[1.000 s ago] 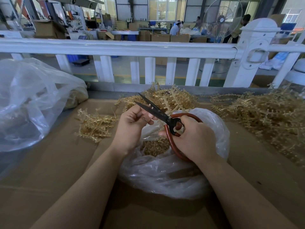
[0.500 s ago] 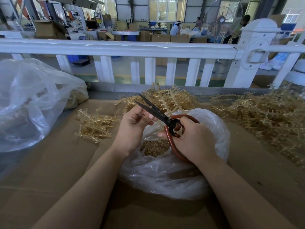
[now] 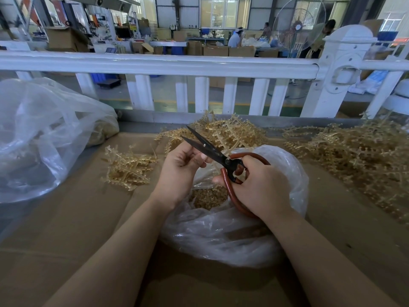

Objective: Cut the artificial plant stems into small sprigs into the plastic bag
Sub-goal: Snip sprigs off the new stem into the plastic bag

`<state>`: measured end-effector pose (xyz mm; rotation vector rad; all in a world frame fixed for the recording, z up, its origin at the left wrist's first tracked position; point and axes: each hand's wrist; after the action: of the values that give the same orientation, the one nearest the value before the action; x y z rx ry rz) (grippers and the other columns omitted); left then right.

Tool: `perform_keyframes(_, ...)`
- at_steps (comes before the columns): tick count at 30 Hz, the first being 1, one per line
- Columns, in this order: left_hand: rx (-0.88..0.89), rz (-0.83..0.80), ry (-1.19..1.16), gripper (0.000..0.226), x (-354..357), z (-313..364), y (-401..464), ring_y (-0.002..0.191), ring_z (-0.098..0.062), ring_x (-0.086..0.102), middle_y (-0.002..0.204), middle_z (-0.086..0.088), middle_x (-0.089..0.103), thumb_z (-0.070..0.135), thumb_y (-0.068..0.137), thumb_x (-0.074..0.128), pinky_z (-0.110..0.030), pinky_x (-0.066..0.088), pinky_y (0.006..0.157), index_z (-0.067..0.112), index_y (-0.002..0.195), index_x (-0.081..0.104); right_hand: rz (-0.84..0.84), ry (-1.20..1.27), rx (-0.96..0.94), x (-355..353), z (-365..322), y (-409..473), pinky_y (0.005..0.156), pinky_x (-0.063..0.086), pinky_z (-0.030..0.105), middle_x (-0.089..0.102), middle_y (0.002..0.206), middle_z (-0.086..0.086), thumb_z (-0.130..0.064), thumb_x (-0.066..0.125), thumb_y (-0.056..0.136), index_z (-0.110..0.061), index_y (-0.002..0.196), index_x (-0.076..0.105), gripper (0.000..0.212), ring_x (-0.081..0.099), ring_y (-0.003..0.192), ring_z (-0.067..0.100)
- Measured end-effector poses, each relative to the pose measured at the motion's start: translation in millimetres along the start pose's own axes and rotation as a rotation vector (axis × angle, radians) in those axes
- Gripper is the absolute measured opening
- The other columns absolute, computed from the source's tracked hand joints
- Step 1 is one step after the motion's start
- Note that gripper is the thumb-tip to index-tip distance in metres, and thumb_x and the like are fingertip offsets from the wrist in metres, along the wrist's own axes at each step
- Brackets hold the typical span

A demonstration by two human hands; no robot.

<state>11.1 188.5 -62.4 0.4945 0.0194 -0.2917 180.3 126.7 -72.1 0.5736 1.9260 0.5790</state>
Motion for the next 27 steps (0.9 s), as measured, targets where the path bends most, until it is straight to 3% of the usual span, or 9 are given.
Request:
perform_keyframes(8,0.005,-0.001,-0.004,0.020,1.1,1.0,0.0,0.074,-0.009,0.058,0.077,0.006,0.066,-0.001,0.097,0.054,-0.020,0.050,0.071,0.015,0.094,0.065,-0.022,-0.005,0.014,-2.6,-1.2,1.0,0.060,0.052,0.023,0.071,0.081,-0.011,-0.092,0.035,0.070,-0.022,0.092,0.070,0.081,0.058,0.067,0.005)
perform_keyframes(13,0.007,0.005,-0.020,0.018,2.0,3.3,-0.3,0.075,-0.012,0.058,0.079,-0.002,0.065,-0.001,0.097,0.054,-0.023,0.050,0.072,0.013,0.094,0.065,-0.026,-0.004,-0.007,-3.6,-0.9,1.5,0.058,0.044,0.019,0.069,0.077,-0.010,-0.088,0.041,0.072,-0.019,0.090,0.070,0.077,0.055,0.065,0.004)
perform_keyframes(18,-0.020,0.040,-0.120,0.009,3.3,3.7,0.6,0.068,-0.008,0.056,0.076,-0.006,0.062,-0.007,0.097,0.049,-0.018,0.048,0.068,-0.012,0.096,0.057,-0.018,0.058,0.009,-2.4,-0.1,0.2,0.066,0.058,0.030,0.072,0.082,-0.009,-0.086,0.046,0.073,-0.019,0.094,0.071,0.075,0.066,0.073,0.009)
perform_keyframes(22,-0.081,0.071,-0.199,0.010,0.5,4.7,1.5,0.066,-0.009,0.058,0.076,-0.004,0.065,-0.004,0.097,0.052,-0.020,0.048,0.068,0.001,0.090,0.058,0.016,0.198,0.082,-1.2,1.6,-0.6,0.061,0.047,0.011,0.063,0.070,-0.018,-0.080,0.058,0.071,-0.024,0.088,0.070,0.060,0.060,0.066,0.000)
perform_keyframes(27,-0.080,0.030,-0.137,0.014,-1.3,1.4,2.6,0.069,-0.009,0.063,0.076,0.004,0.071,0.000,0.098,0.054,-0.017,0.048,0.068,0.009,0.089,0.059,-0.040,0.368,0.161,0.9,0.3,0.3,0.061,0.044,0.008,0.063,0.064,-0.023,-0.079,0.058,0.068,-0.029,0.086,0.068,0.054,0.063,0.069,-0.004)
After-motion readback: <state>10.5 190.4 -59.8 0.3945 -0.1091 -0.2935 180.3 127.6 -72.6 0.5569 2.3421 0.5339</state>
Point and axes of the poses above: each hand's wrist, its own y-axis towards the middle knuckle, its own x-axis out of the palm, z = x × y
